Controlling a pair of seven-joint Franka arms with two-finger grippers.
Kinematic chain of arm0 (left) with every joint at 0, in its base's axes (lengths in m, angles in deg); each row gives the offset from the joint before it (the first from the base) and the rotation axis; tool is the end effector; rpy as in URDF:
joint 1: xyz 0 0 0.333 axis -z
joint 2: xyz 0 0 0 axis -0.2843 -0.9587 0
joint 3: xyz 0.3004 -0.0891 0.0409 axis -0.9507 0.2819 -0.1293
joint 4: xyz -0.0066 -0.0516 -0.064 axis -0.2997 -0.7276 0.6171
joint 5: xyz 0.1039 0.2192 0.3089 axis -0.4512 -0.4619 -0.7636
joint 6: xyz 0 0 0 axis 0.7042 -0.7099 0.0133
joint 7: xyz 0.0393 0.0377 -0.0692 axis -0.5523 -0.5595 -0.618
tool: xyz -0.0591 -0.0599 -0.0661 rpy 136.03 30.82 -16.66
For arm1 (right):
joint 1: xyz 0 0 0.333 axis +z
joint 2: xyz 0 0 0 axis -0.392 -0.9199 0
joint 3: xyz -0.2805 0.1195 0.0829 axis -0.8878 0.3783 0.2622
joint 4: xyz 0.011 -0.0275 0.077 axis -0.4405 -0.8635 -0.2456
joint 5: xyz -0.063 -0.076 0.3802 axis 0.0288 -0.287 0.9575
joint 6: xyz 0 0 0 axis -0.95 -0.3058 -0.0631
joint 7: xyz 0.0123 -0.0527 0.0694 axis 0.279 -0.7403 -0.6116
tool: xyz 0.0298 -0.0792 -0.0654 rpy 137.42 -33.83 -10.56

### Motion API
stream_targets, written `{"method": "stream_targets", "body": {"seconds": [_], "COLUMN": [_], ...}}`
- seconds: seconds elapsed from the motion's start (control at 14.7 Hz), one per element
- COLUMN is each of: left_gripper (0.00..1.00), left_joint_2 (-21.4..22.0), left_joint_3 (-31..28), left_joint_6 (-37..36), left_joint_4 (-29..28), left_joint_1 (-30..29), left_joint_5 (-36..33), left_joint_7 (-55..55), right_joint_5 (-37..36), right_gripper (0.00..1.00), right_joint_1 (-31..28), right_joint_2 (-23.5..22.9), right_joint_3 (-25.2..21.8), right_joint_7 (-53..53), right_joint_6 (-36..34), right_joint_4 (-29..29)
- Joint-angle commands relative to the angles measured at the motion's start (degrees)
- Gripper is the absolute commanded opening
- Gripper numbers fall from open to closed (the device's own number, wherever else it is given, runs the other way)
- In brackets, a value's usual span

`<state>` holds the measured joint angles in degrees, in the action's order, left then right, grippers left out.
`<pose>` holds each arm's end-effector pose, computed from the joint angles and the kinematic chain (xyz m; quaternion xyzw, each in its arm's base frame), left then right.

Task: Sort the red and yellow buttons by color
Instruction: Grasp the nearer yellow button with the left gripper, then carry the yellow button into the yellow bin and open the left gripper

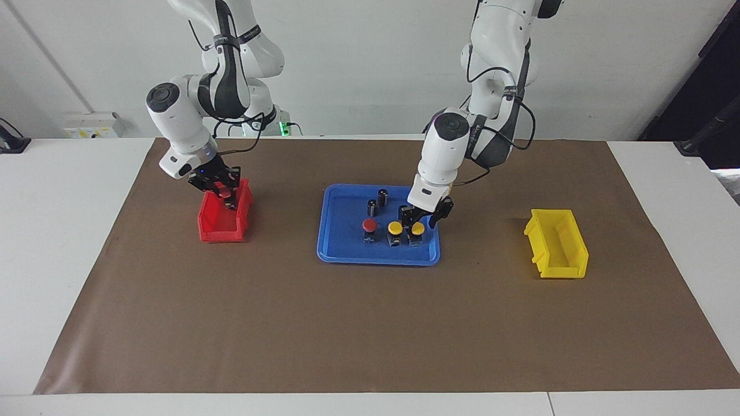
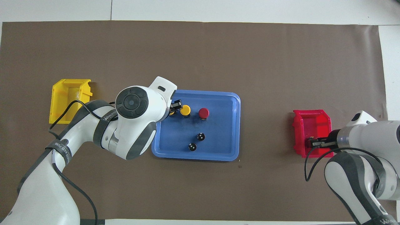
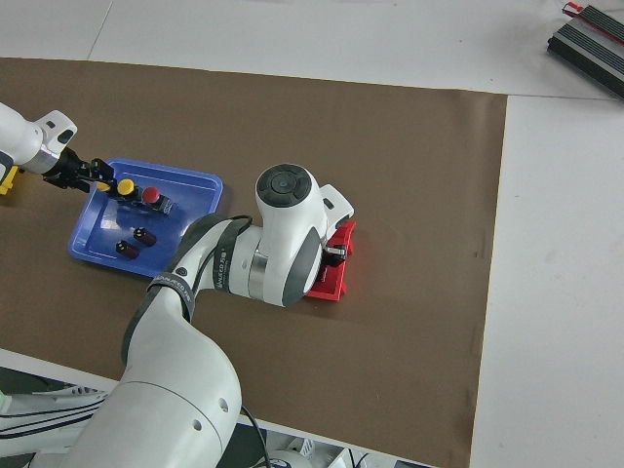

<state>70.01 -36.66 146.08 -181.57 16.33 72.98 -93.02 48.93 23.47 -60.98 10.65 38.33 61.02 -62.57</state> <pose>0.4971 -0.3435 0.3594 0.9936 0.0947 0.0390 0.0475 0.4278 -0.0258 0.3529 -0.9980 -0.0511 0.0176 0.0323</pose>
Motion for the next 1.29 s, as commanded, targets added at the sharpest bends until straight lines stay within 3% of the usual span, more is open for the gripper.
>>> {"method": "stream_targets", "body": {"seconds": [0.0,0.07,0.14,0.27,0.48,0.54,0.75,0.88,1.02,1.22], "left_gripper": [0.28,0.07,0.02,0.02,0.02,0.02,0.01,0.01,0.02,0.01], "left_joint_2": [-1.1,-1.1,-1.1,-1.1,-0.7,-0.2,3.1,3.9,4.5,4.6], "left_joint_3": [-1.0,-1.0,-1.0,-1.0,-1.3,-1.6,-1.7,-1.7,-1.6,-1.9], "left_joint_6": [-0.2,-0.1,-0.1,-1.7,-13.7,-16.7,-24.6,-25.6,-26.0,-25.3], "left_joint_4": [1.8,1.8,1.7,2.2,9.6,11.5,13.8,14.0,15.1,14.4], "left_joint_1": [1.3,1.4,1.4,2.0,0.8,-0.4,-9.9,-18.5,-26.5,-33.2], "left_joint_5": [-0.1,-0.1,-0.1,-0.1,-0.1,-0.2,-0.5,-0.6,-0.6,-0.7], "left_joint_7": [-2.3,-3.6,-3.8,-3.9,-3.4,-3.0,7.6,17.6,27.6,37.5], "right_joint_5": [0.9,0.9,0.9,0.9,0.9,0.8,0.8,0.7,0.6,0.5], "right_gripper": [0.21,0.22,0.24,0.32,0.48,0.49,0.52,0.54,0.56,0.63], "right_joint_1": [-0.7,-0.7,-0.7,-0.6,-0.7,-0.6,-0.6,-0.5,-0.3,2.0], "right_joint_2": [1.9,2.0,2.0,2.0,2.0,2.0,1.9,1.5,0.1,-4.0], "right_joint_3": [0.2,0.2,0.2,0.2,0.2,0.2,0.2,0.4,0.7,1.1], "right_joint_7": [-2.1,-2.2,-2.2,-2.0,-2.2,-2.4,-2.3,-2.3,-2.0,0.7], "right_joint_6": [1.2,1.1,1.1,1.0,1.0,1.0,0.9,0.3,-3.9,-11.0], "right_joint_4": [-2.2,-2.2,-2.2,-2.2,-2.2,-2.1,-1.9,-0.6,4.3,14.9]}}
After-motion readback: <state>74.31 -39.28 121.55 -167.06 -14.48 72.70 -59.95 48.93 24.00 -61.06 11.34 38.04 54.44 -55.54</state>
